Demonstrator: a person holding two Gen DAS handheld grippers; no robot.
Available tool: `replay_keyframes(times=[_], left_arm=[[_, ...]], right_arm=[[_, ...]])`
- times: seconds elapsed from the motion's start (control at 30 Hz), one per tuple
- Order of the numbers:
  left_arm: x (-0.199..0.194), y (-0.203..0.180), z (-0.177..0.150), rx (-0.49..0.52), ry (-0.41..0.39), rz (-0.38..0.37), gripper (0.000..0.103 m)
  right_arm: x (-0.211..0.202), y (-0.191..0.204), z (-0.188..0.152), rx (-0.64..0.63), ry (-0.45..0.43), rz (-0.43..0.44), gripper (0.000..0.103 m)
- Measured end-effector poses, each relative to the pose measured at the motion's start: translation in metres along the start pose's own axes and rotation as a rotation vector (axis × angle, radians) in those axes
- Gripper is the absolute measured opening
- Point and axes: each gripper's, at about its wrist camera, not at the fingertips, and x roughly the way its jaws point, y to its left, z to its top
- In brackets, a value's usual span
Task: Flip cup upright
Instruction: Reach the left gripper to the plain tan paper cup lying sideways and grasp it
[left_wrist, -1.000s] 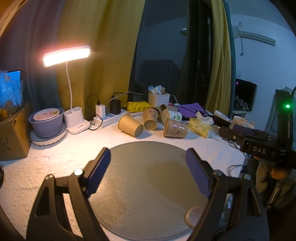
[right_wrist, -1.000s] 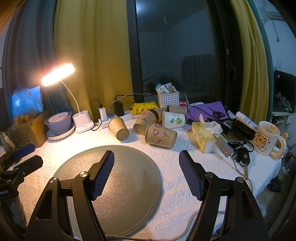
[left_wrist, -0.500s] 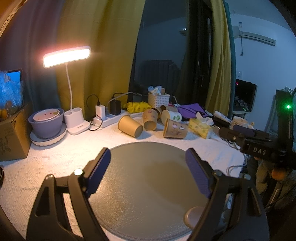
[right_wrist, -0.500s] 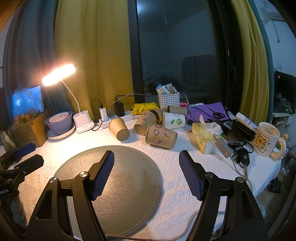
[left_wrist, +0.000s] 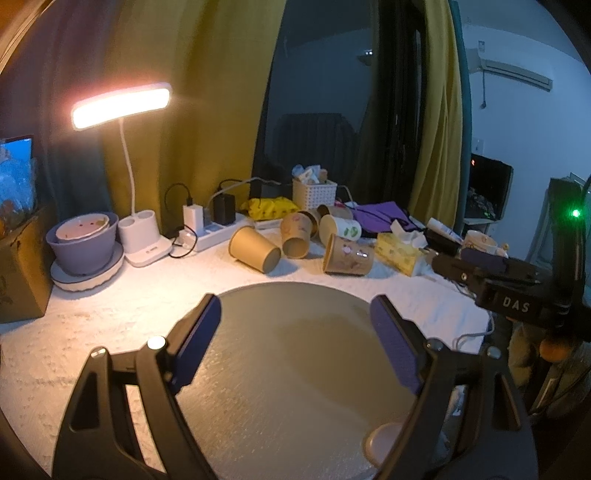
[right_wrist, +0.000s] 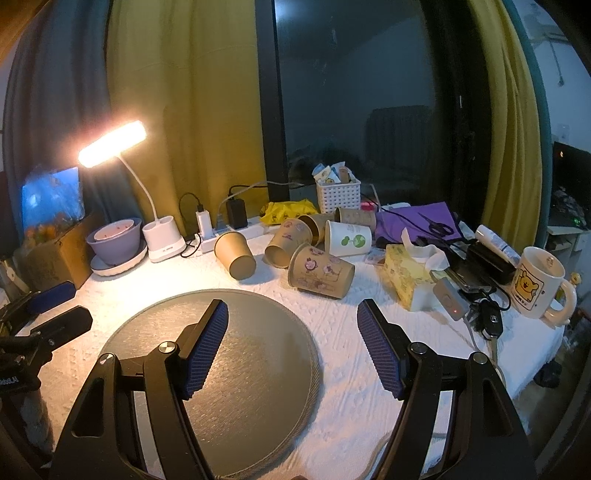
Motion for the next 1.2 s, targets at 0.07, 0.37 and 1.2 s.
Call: replay_keyframes(times=[0.07, 0.37, 1.2], left_arm=[[0.009, -0.002, 0.005, 0.002, 0.017, 0.001, 0.084], [0.060, 0.002, 0.028, -0.024, 0.102, 0.034, 0.084], [0.264, 0.066, 0.066, -0.320, 0.380, 0.100, 0.084]], right_arm=[[0.007, -0.002, 0.003, -0.003, 0.010, 0.003, 0.076], [0.049, -0.021, 0.020, -0.005, 0.047, 0.029, 0.076], [0.209, -0.070, 0.072, -0.013, 0.179, 0.119, 0.076]])
